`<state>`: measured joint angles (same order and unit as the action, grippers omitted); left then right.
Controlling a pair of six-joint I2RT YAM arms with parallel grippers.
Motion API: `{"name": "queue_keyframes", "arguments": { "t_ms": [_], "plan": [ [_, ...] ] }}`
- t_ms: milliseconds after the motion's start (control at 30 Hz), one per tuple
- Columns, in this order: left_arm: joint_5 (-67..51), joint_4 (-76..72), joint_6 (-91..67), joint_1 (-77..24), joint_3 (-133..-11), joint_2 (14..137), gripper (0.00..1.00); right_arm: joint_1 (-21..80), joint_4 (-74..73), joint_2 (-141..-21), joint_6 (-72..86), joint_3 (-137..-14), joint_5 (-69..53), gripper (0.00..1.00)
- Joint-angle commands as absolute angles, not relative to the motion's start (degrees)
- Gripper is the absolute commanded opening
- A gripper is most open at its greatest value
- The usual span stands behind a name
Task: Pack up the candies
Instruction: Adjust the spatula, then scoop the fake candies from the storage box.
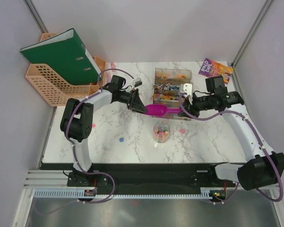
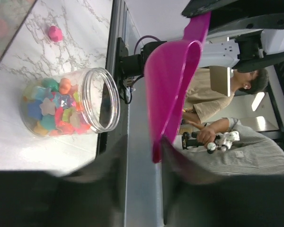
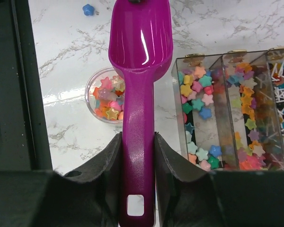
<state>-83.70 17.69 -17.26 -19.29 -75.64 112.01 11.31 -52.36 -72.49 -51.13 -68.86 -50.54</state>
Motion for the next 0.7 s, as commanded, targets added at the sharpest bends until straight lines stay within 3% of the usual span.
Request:
{"name": "queue_keyframes", "arguments": {
  "t_ms": [0, 67, 200, 300, 533, 667],
  "plan": [
    [-84.4, 22.2, -13.6, -18.3, -80.0, 113.5, 0.52, 11.5, -52.1, -73.7, -48.6, -75.6, -48.2, 0.0],
    [-70.9, 37.7, -0.1, -18.0, -88.1, 114.8, 0.57, 10.6, -52.3, -75.3, -48.6, -80.5, -44.2, 0.0],
    [-42.4, 42.4, 4.6, -18.0, -97.6, 118.6, 0.59, 6.9, -55.3, -84.0, -54.8, -88.7, -36.1, 0.0],
    [-32.0, 43.6, 6.2, -18.5, -103.6, 120.3, 0.58, 4.0, -60.6, -92.2, -59.9, -96.7, -30.9, 0.0],
    [-28.0, 44.8, 8.7, -19.9, -116.5, 126.9, 0.56, -1.8, -66.2, -106.6, -64.7, -115.4, -26.8, 0.0],
    [-27.1, 45.0, 9.9, -23.6, -118.4, 129.5, 0.57, -2.7, -65.4, -109.1, -62.8, -118.2, -26.8, 0.0]
  ]
}}
